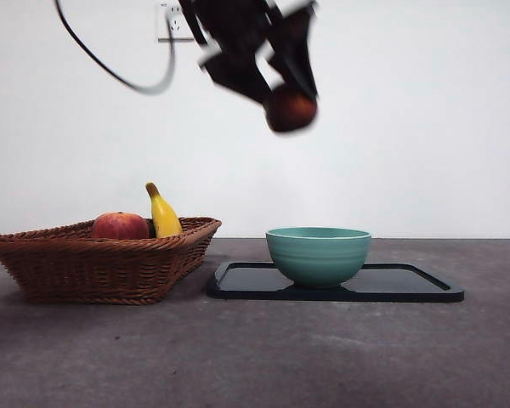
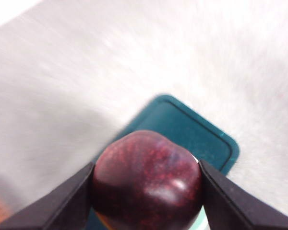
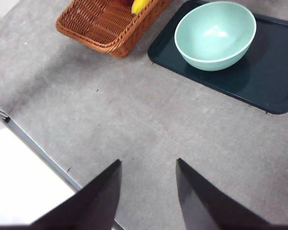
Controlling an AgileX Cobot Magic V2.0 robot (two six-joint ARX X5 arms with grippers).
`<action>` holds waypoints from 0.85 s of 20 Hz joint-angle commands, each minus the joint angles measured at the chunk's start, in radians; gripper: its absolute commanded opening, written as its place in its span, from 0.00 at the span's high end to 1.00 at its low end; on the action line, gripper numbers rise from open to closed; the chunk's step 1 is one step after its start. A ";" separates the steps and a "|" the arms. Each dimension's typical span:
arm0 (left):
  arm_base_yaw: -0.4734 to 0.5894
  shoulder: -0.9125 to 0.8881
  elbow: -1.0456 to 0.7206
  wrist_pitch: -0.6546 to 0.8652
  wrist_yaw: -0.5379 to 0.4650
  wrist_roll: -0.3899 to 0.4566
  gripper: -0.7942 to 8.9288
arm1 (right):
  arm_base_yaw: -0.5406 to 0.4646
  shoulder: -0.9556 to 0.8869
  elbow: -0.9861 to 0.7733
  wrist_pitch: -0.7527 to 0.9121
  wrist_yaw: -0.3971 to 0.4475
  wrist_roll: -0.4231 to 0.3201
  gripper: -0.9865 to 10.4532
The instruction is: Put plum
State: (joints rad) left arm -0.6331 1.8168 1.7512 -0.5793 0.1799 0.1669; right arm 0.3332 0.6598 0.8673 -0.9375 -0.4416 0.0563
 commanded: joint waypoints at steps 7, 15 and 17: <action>0.073 -0.308 0.027 -0.245 0.000 -0.074 0.66 | 0.005 0.005 0.005 0.014 0.001 -0.013 0.76; 0.181 -0.494 -0.032 -0.478 0.000 -0.058 0.66 | 0.005 0.005 0.005 0.017 0.001 -0.017 0.76; 0.217 -0.539 -0.135 -0.445 0.000 -0.055 0.66 | 0.005 0.005 0.005 0.017 0.001 -0.019 0.76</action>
State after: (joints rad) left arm -0.4110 1.2648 1.6070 -1.0317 0.1802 0.1062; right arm 0.3332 0.6598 0.8673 -0.9306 -0.4416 0.0502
